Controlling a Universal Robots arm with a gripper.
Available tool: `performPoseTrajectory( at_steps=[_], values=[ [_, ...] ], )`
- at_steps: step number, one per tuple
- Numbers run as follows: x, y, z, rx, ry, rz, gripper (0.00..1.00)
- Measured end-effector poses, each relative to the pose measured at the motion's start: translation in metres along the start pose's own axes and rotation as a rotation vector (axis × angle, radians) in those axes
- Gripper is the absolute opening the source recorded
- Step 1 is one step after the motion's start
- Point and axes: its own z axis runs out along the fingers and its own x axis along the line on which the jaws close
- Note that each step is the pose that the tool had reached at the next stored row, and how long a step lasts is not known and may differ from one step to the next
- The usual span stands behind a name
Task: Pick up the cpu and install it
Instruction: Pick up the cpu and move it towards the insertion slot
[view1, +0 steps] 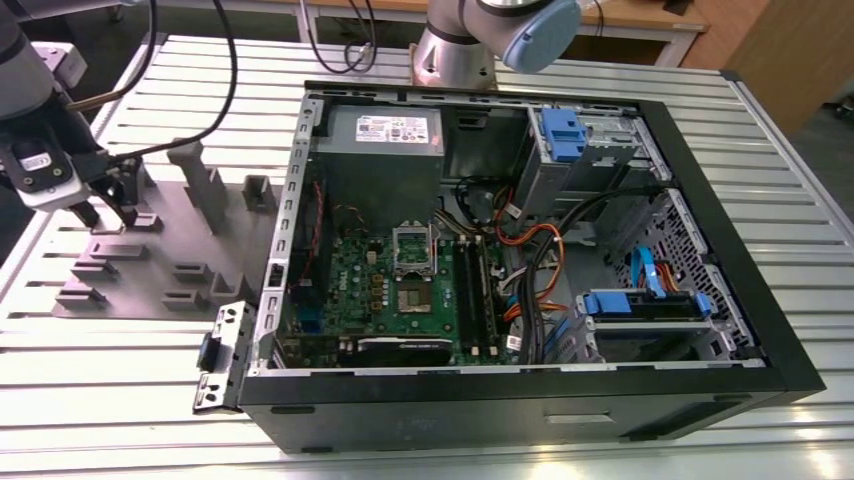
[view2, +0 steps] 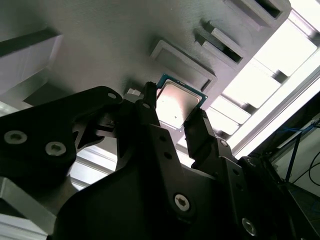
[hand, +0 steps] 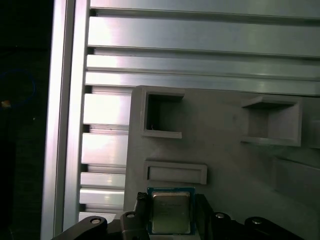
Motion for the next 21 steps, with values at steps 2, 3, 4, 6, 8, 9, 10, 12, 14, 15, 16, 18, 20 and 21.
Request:
performPoseTrajectory(
  at_steps=[2,3,4,6,8,9,10,12,14,15,16,18,20,21],
  values=[
    [0.0000,0.0000,-0.0003,-0.0002,-0.0003,0.000,0.47],
    [0.0000,0.0000,-0.0014,0.0000,-0.0001,0.000,0.47],
    [0.0000,0.0000,-0.0018,0.0000,0.0000,0.000,0.47],
    [0.0000,0.0001,-0.0020,0.0000,0.0000,0.000,0.47],
    [0.0000,0.0001,-0.0025,0.0000,0.0000,0.000,0.47],
    [0.0000,0.0001,-0.0028,0.0000,0.0000,0.000,0.47],
    [0.0000,0.0001,-0.0030,0.0000,0.0000,0.000,0.47],
    [0.0000,0.0001,-0.0032,-0.0001,-0.0003,0.000,0.47],
    [0.0000,0.0001,-0.0033,-0.0001,-0.0002,0.000,0.47],
    [0.0000,0.0001,-0.0034,0.0000,-0.0001,0.000,0.47],
    [0.0000,0.0001,-0.0034,0.0000,-0.0001,0.000,0.47],
    [0.0000,0.0001,-0.0035,0.0000,0.0000,0.000,0.47],
    [0.0000,0.0001,-0.0035,0.0000,-0.0001,0.000,0.47],
    [0.0000,0.0001,-0.0035,-0.0001,-0.0001,0.000,0.47]
  ],
)
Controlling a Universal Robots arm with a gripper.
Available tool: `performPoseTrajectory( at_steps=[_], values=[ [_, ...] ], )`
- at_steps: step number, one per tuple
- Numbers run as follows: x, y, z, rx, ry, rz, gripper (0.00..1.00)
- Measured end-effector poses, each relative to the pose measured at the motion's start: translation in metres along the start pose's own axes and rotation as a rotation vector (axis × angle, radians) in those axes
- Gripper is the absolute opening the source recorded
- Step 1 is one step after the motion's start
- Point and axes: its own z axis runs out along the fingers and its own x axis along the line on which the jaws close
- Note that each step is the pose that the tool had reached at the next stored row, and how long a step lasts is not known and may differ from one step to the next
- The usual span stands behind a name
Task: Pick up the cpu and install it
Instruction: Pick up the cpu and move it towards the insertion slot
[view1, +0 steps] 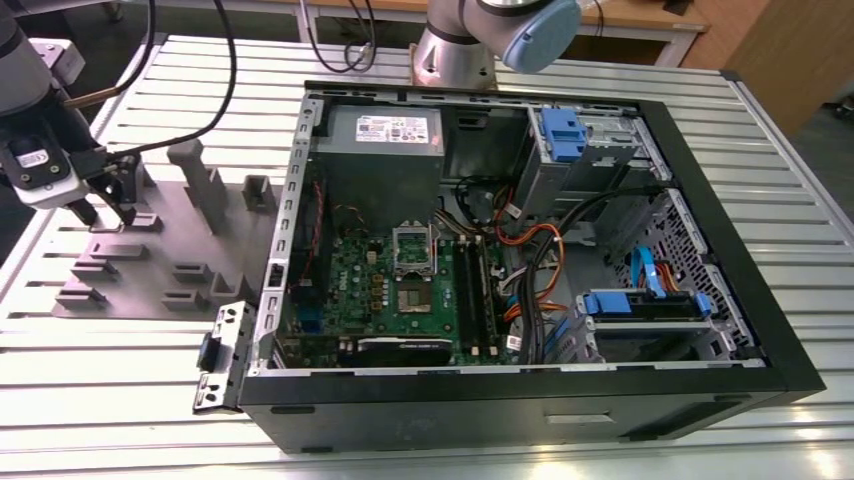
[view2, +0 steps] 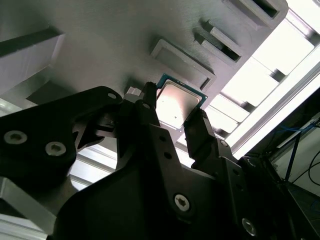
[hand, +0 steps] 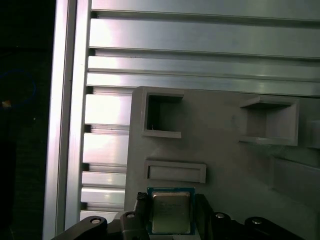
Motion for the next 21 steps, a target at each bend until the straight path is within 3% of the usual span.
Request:
performPoseTrajectory(
  at_steps=[4,18,21],
  values=[
    [0.0000,0.0000,-0.0008,0.0002,0.0004,0.000,0.47],
    [0.0000,0.0006,-0.0201,0.0000,0.0000,0.000,0.47],
    [-0.0001,0.0007,-0.0217,-0.0002,-0.0003,0.000,0.47]
  ],
)
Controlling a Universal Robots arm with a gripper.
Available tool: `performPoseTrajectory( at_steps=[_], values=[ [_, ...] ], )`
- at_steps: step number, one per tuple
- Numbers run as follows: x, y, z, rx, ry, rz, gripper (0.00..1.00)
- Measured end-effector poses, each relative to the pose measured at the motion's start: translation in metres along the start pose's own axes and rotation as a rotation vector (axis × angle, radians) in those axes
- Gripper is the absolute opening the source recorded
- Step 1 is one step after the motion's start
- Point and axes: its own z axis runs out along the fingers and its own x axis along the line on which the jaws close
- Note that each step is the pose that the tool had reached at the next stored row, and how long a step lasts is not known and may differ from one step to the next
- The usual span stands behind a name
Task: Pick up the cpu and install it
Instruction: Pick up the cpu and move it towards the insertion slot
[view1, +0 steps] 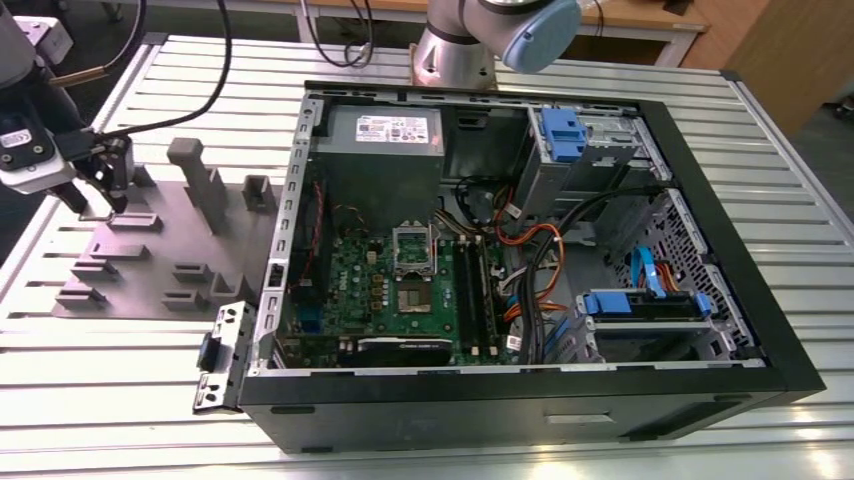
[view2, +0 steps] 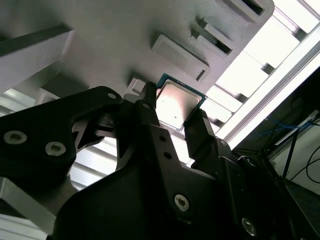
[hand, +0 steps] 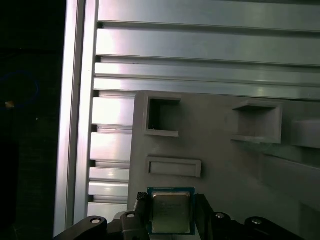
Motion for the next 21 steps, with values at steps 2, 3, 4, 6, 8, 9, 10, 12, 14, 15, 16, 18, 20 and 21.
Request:
performPoseTrajectory(
  at_steps=[2,3,4,6,8,9,10,12,14,15,16,18,20,21],
  values=[
    [0.0000,0.0000,-0.0007,0.0001,0.0002,0.000,0.47],
    [0.0000,0.0000,-0.0021,0.0002,0.0003,0.000,0.47],
    [0.0000,0.0001,-0.0035,0.0002,0.0002,0.000,0.47],
    [0.0000,0.0001,-0.0037,0.0002,0.0003,0.000,0.47],
    [0.0000,0.0001,-0.0038,0.0002,0.0003,0.000,0.47],
    [0.0000,0.0001,-0.0039,0.0002,0.0003,0.000,0.47],
    [0.0000,0.0001,-0.0041,0.0002,0.0004,0.000,0.47],
    [0.0000,0.0001,-0.0045,0.0003,0.0005,0.000,0.47],
    [0.0000,0.0001,-0.0051,0.0002,0.0004,0.000,0.47],
    [0.0000,0.0001,-0.0055,0.0003,0.0005,0.000,0.47],
    [0.0000,0.0002,-0.0059,0.0003,0.0005,0.000,0.47],
    [0.0000,0.0002,-0.0067,0.0002,0.0003,0.000,0.47],
    [0.0000,0.0002,-0.0073,0.0002,0.0002,0.000,0.47],
    [0.0000,0.0002,-0.0075,0.0001,0.0002,0.000,0.47]
  ],
)
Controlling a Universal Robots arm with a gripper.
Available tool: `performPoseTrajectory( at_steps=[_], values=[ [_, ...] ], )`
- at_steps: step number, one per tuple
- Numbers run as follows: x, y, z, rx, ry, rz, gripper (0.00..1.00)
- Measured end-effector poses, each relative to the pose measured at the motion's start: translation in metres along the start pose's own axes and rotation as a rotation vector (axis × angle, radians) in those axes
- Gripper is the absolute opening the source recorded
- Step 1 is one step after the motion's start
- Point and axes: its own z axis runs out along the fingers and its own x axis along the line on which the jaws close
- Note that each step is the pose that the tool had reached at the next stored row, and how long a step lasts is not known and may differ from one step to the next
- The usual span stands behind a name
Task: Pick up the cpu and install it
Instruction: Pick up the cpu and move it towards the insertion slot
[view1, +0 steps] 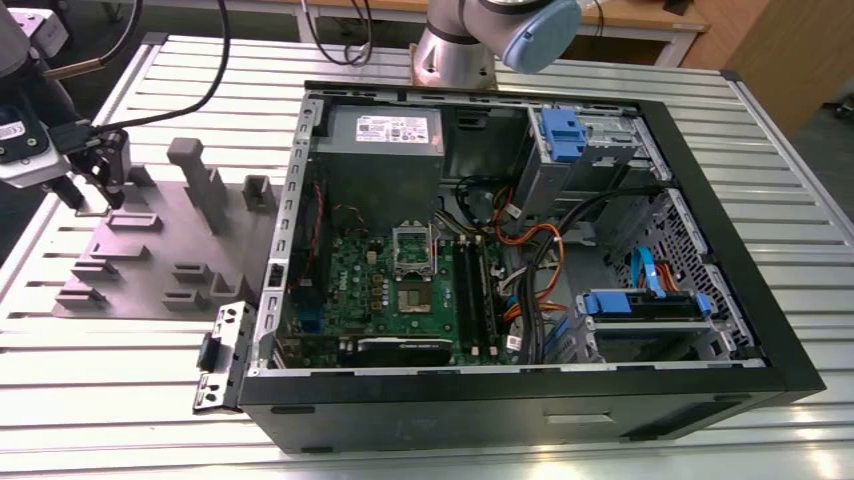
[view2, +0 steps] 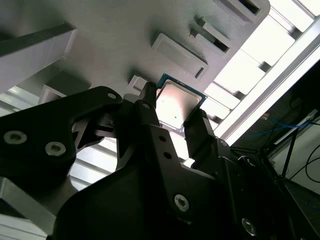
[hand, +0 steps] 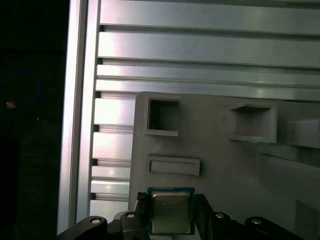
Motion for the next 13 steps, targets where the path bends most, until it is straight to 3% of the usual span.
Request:
performPoseTrajectory(
  at_steps=[2,13],
  values=[
    [0.0000,0.0002,-0.0059,0.0002,0.0001,0.000,0.47],
    [0.0000,0.0003,-0.0083,0.0007,0.0000,0.000,0.47]
  ],
)
